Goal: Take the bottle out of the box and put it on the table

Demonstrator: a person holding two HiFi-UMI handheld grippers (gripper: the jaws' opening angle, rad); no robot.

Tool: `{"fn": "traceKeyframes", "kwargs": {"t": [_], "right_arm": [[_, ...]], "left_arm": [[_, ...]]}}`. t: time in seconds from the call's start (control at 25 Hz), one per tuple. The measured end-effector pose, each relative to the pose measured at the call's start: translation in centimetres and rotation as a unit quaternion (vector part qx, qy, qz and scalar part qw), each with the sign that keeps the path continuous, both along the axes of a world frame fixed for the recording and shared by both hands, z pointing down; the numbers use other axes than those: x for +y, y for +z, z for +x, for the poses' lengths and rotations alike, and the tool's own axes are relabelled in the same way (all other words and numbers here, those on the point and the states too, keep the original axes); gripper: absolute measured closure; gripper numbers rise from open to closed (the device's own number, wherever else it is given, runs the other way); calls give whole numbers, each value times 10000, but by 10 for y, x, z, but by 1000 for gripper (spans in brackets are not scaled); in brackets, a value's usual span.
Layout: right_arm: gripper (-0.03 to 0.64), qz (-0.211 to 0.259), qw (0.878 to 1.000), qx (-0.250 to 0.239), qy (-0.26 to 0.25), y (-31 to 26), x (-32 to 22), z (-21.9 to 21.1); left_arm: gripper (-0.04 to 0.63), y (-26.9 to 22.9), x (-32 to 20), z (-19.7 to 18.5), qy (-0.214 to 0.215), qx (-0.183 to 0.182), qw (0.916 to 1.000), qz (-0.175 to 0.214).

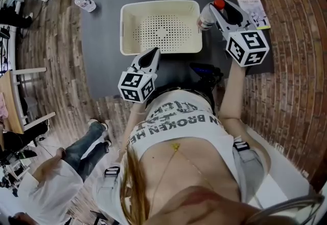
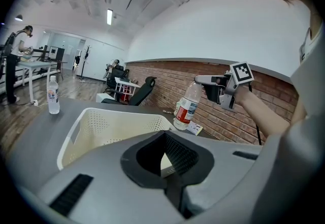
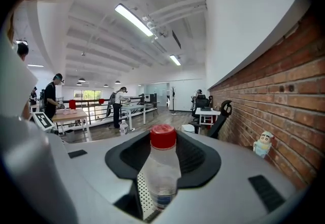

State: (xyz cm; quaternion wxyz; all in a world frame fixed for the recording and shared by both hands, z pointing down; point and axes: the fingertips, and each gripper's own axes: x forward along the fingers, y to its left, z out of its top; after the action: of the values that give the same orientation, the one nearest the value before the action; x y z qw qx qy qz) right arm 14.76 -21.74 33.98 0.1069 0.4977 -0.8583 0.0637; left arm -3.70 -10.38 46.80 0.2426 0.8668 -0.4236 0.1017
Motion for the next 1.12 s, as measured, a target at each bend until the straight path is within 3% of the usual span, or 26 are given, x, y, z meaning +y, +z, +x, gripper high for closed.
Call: {"fn": "traceKeyframes", "kwargs": {"t": [0.48, 1.12], "right_arm": [[463, -66, 9974, 37, 712, 10, 1, 72], [463, -159, 9980, 40, 606, 21, 0, 99]], "left_arm": [[595, 2, 0, 10, -64, -48, 10000, -46], [595, 7, 4, 26, -333, -53, 9994, -117]]}}
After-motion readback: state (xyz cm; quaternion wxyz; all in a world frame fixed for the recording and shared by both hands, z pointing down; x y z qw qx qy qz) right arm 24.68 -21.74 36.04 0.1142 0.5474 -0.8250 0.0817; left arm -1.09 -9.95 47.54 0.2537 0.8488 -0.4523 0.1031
